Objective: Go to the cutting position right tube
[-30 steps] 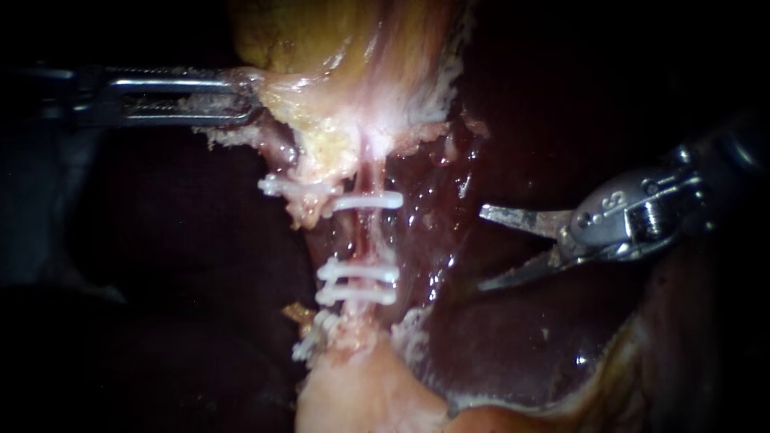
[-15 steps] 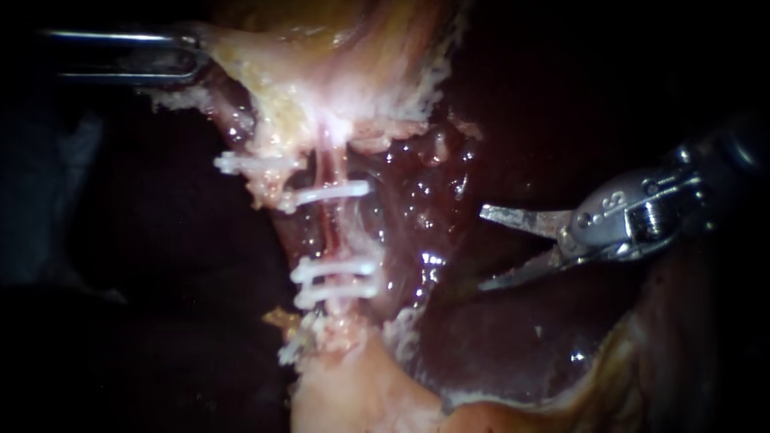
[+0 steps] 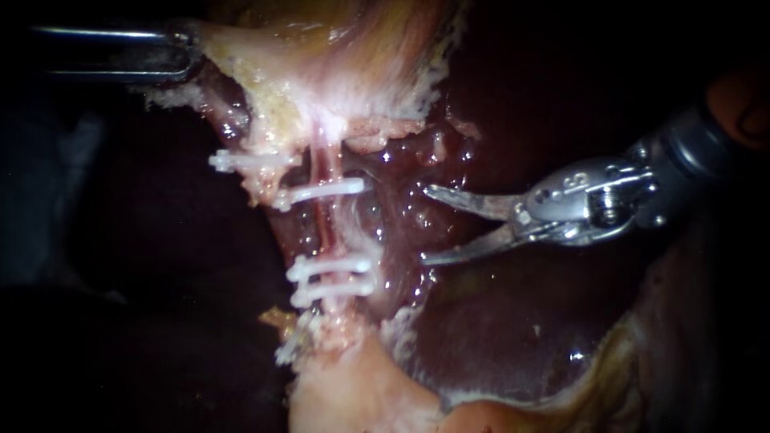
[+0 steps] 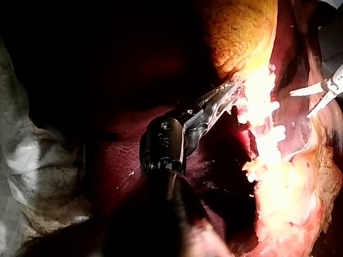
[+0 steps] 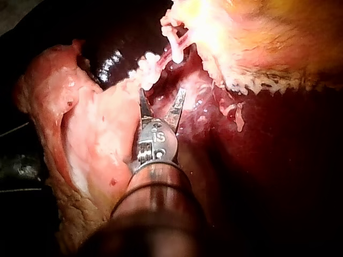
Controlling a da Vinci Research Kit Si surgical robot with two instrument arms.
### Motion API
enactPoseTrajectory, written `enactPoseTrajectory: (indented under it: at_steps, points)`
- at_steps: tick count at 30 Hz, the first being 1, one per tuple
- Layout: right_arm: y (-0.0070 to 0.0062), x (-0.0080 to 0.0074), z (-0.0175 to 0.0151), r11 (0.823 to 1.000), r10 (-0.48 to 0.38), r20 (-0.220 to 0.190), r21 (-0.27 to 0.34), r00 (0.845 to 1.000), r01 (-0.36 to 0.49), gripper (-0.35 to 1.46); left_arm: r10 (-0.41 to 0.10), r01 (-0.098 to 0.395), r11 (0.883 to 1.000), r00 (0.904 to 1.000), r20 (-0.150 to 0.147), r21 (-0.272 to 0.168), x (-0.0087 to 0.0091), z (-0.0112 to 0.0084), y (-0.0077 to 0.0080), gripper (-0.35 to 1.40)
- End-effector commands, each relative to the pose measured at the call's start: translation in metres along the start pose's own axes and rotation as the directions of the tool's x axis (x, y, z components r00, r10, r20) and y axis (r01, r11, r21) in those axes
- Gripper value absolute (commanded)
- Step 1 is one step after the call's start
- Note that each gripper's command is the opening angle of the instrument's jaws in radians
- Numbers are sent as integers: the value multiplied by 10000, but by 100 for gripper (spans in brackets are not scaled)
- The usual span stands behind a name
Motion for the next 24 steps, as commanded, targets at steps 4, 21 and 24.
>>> enactPoseTrajectory:
  at_steps: [4,21,24]
  points:
    - [8,-3,20,9995,203,-7,255,9998,-203,139,8,-8,10000,10000,-6,16,-1,1,0,-35]
    - [10,9,101,9756,617,-773,2153,9951,-437,138,12,-12,10000,10000,-12,25,-2,2,0,-35]
    - [9,12,105,9663,558,-985,2560,9936,-289,131,12,-12,10000,10000,-12,26,-2,2,0,-35]
